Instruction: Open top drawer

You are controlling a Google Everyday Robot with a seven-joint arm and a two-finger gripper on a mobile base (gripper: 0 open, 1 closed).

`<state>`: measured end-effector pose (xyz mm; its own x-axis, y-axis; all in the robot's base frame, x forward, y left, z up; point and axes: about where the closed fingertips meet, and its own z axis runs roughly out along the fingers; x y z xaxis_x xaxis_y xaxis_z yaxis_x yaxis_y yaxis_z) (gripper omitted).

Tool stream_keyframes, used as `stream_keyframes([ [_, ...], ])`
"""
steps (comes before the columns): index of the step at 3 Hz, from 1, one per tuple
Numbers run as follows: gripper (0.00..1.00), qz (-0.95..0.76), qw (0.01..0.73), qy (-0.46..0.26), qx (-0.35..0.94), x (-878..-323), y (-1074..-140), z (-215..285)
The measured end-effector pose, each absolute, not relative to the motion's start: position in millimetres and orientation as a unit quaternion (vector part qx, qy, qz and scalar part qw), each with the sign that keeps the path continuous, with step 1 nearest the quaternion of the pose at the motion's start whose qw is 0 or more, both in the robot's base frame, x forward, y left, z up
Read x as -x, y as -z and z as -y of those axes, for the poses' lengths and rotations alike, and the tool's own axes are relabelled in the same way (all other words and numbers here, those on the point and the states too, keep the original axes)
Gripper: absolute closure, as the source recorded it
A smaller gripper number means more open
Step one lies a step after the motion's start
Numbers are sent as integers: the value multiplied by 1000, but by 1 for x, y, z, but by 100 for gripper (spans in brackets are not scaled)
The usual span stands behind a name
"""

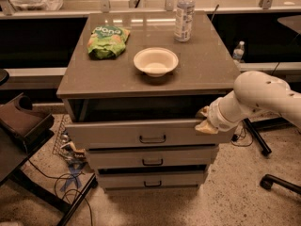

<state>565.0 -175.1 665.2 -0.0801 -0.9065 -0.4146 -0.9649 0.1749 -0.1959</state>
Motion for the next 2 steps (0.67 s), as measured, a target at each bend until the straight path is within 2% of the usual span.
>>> stream_keyframes([
  [2,100,-732,227,-64,639,-565,-669,175],
])
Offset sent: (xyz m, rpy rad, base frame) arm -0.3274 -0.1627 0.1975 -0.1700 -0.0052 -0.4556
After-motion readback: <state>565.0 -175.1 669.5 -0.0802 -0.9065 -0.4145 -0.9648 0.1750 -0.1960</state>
